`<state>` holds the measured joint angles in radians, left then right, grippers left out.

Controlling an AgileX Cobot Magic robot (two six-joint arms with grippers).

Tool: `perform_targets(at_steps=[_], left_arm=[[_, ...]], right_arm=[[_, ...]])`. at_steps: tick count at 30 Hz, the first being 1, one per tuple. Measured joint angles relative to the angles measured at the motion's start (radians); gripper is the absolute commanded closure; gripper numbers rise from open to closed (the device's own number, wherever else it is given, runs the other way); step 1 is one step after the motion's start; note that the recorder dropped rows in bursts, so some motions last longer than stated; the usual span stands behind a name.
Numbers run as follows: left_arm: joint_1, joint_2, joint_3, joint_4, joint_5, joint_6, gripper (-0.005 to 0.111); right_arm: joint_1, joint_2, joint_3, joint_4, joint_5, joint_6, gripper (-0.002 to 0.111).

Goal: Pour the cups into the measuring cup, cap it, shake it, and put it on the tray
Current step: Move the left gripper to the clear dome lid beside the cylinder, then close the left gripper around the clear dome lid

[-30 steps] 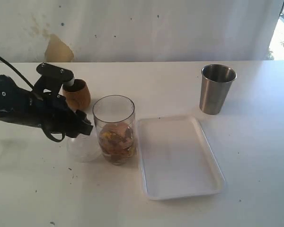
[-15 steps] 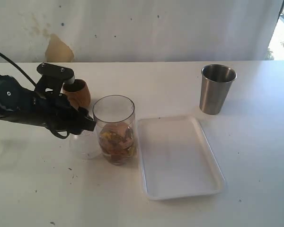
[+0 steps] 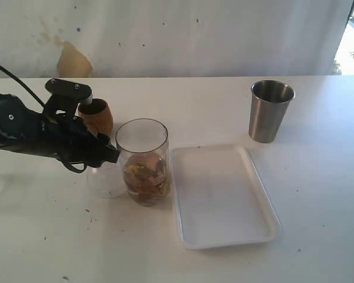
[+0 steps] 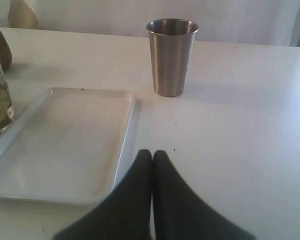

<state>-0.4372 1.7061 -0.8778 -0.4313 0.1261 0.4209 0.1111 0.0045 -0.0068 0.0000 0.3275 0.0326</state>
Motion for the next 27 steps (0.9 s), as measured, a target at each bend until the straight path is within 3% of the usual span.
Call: perform_targets(at_steps=[10,27], left_arm=[[0.082,0.017,-0.007,0.021,0.040,-0.001,0.051],[0.119,-0.112,-0.007,0.023,0.040,-0.028,0.051]], right_arm=[[0.000,0.000,0.000,0.000,0.000,0.000,0.108],[0.000,0.000,0.000,0.000,0.000,0.000,0.108]])
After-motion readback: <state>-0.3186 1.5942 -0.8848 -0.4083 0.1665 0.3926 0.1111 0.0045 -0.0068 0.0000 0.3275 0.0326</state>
